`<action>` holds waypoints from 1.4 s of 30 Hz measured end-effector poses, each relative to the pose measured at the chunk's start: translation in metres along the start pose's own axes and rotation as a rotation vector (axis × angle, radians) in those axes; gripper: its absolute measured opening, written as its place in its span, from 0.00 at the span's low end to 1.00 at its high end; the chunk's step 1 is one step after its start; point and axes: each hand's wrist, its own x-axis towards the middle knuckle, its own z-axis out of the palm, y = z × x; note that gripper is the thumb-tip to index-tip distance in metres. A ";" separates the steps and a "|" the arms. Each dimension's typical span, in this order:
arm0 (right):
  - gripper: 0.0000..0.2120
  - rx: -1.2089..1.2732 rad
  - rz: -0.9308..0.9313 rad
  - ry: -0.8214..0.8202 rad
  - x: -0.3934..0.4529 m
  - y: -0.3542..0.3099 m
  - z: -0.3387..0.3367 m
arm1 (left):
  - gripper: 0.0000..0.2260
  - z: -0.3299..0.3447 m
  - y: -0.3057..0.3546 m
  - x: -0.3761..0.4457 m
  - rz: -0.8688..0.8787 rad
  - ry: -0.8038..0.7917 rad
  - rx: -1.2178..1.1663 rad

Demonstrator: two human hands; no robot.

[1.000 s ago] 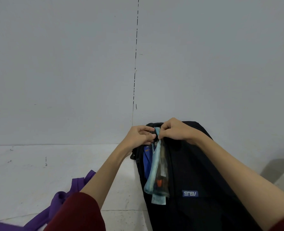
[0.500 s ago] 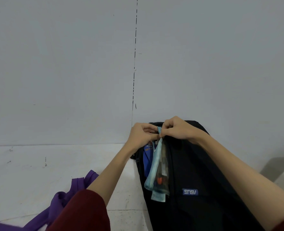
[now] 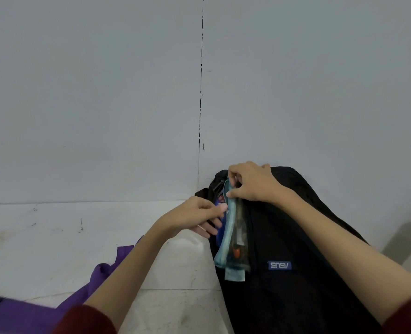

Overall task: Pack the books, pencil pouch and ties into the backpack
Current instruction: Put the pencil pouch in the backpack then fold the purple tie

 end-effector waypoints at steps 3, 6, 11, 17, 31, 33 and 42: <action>0.10 -0.111 -0.119 -0.113 0.000 -0.016 0.000 | 0.15 0.011 0.000 -0.008 -0.045 -0.087 0.091; 0.11 -0.351 -0.167 -0.264 0.001 -0.031 0.006 | 0.15 0.017 -0.004 -0.008 -0.049 -0.056 0.001; 0.08 -0.516 -0.185 -0.337 0.006 -0.042 0.010 | 0.11 0.028 -0.010 -0.010 -0.008 0.014 -0.133; 0.05 -0.550 -0.214 -0.269 0.010 -0.046 0.011 | 0.16 0.034 -0.013 -0.012 -0.028 0.073 -0.231; 0.10 -0.536 -0.163 -0.344 0.028 -0.042 0.001 | 0.11 0.036 -0.011 -0.016 0.009 0.070 -0.276; 0.13 -0.631 -0.166 -0.298 0.027 -0.043 0.003 | 0.11 0.036 -0.010 -0.015 0.020 0.072 -0.289; 0.17 -0.915 -0.349 -0.308 0.028 -0.054 0.007 | 0.11 0.042 -0.009 -0.015 0.060 0.065 -0.313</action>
